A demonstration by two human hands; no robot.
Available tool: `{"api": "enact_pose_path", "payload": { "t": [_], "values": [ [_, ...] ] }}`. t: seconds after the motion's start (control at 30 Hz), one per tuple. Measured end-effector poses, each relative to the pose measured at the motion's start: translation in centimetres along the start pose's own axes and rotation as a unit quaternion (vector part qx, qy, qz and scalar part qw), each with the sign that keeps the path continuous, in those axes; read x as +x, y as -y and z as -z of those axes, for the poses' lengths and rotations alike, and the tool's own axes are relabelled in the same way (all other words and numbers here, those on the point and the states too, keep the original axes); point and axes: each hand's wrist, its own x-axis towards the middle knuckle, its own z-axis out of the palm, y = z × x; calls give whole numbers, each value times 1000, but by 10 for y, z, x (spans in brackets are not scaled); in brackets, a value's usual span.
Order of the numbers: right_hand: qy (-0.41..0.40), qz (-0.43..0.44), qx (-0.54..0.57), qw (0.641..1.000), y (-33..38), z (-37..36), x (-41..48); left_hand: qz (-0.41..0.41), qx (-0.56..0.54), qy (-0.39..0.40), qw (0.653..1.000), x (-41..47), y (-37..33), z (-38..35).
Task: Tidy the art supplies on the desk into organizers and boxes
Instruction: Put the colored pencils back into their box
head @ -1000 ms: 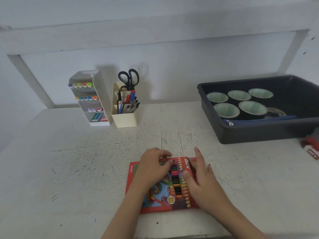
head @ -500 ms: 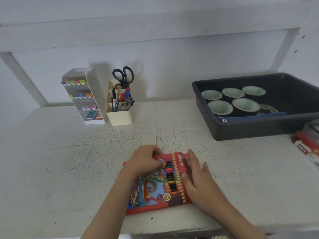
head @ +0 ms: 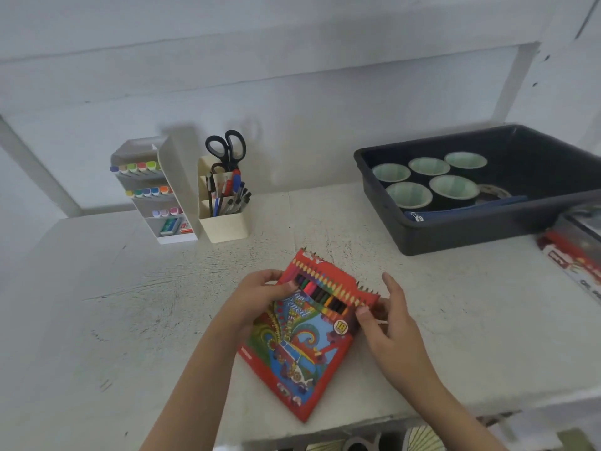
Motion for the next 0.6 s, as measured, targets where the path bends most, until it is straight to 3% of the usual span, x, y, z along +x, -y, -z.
{"api": "enact_pose_path", "payload": {
  "t": [0.17,0.33,0.6],
  "values": [
    [-73,-58,25,995,3,6,-5,24,-128,-3,992,-4,8,-26],
    [-71,-101,65,990,-4,26,-13,67,-208,39,975,-5,4,-64],
    [-164,-67,-20,984,-24,100,-11,17,-108,112,988,0,2,-132]
  ]
}}
